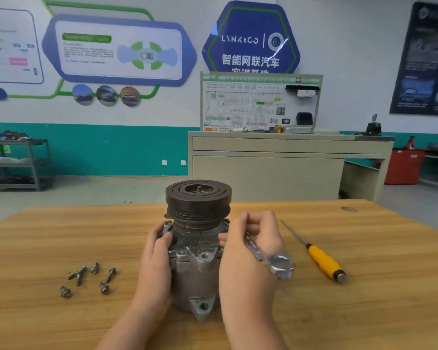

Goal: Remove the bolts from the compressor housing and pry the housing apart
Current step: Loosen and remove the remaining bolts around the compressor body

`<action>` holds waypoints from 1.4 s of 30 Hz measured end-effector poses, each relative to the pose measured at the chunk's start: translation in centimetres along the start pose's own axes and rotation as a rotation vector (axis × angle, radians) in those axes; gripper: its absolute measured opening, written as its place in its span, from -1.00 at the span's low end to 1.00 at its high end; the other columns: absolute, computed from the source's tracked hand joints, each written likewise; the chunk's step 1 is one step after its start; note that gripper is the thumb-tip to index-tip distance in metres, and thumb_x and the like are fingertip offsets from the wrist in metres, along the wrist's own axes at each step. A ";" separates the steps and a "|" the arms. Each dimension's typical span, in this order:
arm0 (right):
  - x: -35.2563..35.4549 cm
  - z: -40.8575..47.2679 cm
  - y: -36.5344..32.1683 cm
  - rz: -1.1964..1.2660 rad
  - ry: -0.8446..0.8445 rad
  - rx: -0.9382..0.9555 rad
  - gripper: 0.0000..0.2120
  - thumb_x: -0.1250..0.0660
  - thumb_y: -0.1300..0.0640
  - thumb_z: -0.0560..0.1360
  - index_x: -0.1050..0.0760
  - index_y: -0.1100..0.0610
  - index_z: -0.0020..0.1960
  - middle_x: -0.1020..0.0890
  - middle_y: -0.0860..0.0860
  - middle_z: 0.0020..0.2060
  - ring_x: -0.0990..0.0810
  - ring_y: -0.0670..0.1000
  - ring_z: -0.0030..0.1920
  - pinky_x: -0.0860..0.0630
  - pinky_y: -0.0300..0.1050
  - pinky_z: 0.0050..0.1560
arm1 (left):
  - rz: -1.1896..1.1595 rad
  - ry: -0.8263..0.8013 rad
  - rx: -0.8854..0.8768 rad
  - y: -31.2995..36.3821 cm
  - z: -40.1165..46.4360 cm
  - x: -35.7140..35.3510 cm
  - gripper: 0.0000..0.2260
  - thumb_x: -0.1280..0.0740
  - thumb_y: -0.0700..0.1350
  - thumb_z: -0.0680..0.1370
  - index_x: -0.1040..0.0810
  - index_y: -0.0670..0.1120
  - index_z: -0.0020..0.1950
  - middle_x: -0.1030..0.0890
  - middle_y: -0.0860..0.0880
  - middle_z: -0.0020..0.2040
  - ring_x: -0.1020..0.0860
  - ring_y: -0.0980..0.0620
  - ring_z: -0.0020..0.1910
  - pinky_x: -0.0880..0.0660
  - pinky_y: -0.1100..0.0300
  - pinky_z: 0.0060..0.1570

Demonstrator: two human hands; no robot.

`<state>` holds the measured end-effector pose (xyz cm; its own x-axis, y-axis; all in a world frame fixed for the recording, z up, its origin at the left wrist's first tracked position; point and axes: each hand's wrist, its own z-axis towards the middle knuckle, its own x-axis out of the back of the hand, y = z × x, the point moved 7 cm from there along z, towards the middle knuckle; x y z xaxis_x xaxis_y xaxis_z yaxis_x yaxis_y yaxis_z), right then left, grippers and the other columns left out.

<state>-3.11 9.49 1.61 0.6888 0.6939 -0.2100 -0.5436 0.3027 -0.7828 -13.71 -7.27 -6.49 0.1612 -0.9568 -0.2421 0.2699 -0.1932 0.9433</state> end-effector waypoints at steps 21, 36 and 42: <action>-4.4 6.5 10.5 1.041 -0.281 -0.957 -0.73 -0.26 0.06 0.60 -0.48 0.22 -0.18 -0.54 0.01 -0.47 -0.49 -0.12 -0.57 -0.41 -0.34 -0.60 | -0.048 -0.029 0.024 -0.8 1.1 0.0 -0.75 -0.15 -0.09 0.66 -0.56 0.21 0.05 -0.71 0.14 -0.08 -0.67 0.12 -0.05 -0.52 0.06 -0.03; 1.7 4.9 2.4 0.367 -0.239 0.322 -0.89 -0.12 -0.01 0.61 -0.34 -0.19 -0.06 -0.64 -0.05 -0.20 -0.56 -0.07 -0.41 -0.49 -0.29 -0.32 | -0.002 -0.055 0.039 -0.9 0.8 0.3 -0.80 -0.18 -0.02 0.65 -0.54 0.26 0.06 -0.70 0.20 -0.04 -0.61 0.08 0.12 -0.49 0.00 0.19; 1.3 3.8 2.2 0.285 -0.282 0.481 -0.94 -0.13 -0.13 0.62 -0.33 -0.30 0.00 -0.62 -0.15 -0.15 -0.56 -0.09 -0.37 -0.48 -0.30 -0.25 | 0.014 -0.056 0.024 -0.7 0.8 0.3 -0.77 -0.17 -0.05 0.65 -0.55 0.25 0.02 -0.70 0.19 -0.07 -0.65 0.12 0.01 -0.49 0.10 0.03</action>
<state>-5.24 13.55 1.91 0.3673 0.9167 -0.1574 -0.8876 0.2949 -0.3537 -14.62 -7.58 -6.99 0.1118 -0.9700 -0.2161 0.2453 -0.1838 0.9519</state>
